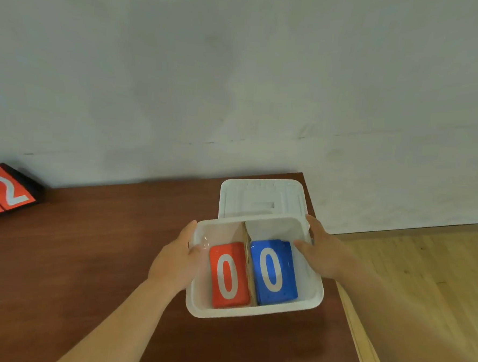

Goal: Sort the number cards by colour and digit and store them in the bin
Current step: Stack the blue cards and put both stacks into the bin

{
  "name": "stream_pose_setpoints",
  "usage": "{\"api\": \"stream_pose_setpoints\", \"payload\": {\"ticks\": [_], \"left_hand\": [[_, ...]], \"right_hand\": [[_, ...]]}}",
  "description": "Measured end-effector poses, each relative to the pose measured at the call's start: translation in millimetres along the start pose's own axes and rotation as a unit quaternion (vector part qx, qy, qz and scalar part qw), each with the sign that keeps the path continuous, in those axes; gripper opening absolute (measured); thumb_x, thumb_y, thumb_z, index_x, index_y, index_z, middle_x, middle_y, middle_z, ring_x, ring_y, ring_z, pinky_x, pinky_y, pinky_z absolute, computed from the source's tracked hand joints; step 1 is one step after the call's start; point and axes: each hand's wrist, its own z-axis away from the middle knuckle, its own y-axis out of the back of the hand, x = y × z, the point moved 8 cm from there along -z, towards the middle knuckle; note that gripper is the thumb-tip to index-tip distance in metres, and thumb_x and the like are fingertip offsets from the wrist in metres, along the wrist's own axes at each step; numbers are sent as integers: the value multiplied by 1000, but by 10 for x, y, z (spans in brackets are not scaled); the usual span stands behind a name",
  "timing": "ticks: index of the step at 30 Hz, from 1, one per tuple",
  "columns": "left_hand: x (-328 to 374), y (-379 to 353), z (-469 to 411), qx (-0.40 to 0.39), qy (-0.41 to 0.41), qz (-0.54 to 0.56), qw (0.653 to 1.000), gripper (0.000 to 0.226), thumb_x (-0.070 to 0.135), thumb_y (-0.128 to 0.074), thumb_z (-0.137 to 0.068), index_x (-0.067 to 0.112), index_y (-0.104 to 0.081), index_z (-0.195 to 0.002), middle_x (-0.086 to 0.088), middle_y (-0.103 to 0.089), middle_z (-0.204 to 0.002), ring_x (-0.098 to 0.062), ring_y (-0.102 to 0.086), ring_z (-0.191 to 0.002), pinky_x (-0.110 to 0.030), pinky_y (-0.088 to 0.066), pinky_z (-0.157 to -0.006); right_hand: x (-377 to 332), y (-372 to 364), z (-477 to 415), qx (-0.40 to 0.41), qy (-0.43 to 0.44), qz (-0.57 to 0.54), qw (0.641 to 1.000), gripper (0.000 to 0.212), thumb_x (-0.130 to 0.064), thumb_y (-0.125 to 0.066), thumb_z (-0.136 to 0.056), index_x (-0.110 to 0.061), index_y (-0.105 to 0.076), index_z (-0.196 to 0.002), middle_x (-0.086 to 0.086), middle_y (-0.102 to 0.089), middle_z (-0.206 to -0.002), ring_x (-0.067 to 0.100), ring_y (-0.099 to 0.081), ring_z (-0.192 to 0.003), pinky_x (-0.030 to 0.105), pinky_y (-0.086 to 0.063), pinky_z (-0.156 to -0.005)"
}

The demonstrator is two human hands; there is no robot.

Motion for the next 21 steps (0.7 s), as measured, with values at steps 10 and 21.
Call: {"api": "stream_pose_setpoints", "payload": {"ticks": [10,21], "left_hand": [[174,185,-195,31,-27,-136,990,55,67,-39,-98,42,-38,-147,10,-59,-137,-16,-61,-117,-38,-55,-89],[403,-162,-1383,-73,60,44,995,63,55,-52,-95,26,-43,-150,-2,-54,-146,-25,-55,-128,-38,-45,-104]], "right_hand": [[66,-13,-175,0,-45,8,999,71,-65,-33,-99,-28,-18,-158,5,-45,-154,30,-50,-134,45,-46,-107],[40,116,-1063,30,-83,-51,995,68,-55,-49,-98,-21,-30,-155,9,-48,-150,30,-54,-127,41,-47,-100]]}}
